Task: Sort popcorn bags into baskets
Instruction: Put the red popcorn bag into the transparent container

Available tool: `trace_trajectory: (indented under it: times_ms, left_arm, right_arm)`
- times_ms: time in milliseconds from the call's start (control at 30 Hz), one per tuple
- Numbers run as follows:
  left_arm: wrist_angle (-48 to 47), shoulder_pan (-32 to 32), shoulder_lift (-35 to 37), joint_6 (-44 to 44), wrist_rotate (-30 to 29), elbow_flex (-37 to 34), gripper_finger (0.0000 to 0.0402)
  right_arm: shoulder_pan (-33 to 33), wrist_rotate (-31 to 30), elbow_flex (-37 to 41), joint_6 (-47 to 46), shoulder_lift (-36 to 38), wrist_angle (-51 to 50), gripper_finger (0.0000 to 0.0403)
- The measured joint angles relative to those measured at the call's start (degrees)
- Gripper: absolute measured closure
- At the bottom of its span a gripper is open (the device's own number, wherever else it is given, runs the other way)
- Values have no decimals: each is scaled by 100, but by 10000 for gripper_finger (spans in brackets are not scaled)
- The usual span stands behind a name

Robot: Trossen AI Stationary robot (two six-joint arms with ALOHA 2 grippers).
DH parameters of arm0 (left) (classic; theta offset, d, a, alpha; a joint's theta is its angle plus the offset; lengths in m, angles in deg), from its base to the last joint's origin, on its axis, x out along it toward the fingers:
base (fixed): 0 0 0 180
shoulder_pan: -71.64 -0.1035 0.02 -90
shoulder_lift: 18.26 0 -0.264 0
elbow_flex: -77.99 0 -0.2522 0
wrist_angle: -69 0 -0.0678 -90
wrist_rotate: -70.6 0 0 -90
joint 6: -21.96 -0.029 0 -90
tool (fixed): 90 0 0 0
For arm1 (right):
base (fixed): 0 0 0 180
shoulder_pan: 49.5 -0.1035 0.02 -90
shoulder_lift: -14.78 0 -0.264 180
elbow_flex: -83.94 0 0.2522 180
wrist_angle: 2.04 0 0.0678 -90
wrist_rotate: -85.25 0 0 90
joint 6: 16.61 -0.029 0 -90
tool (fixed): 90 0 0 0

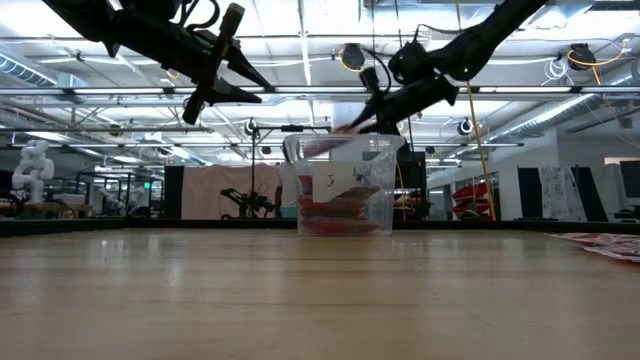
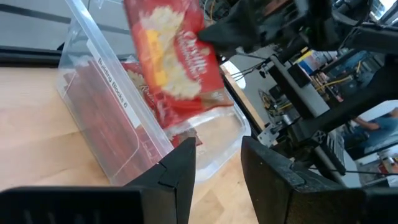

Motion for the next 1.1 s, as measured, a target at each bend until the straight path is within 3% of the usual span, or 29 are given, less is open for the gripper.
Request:
trace_trajectory:
  times_ms: [133,733,1100]
  left_arm:
    - [0,3,0,38,-18,0,270]
    - [-139,2,-4,15,-111,0,270]
    - [-230,3,-3,-21,-151,0,270]
  right_arm:
    - [-41,152,2,-10,-196,-80,385]
    - [-262,-299,9,302,-192,-350,380]
    - [-269,-336,9,245,-192,-367,290]
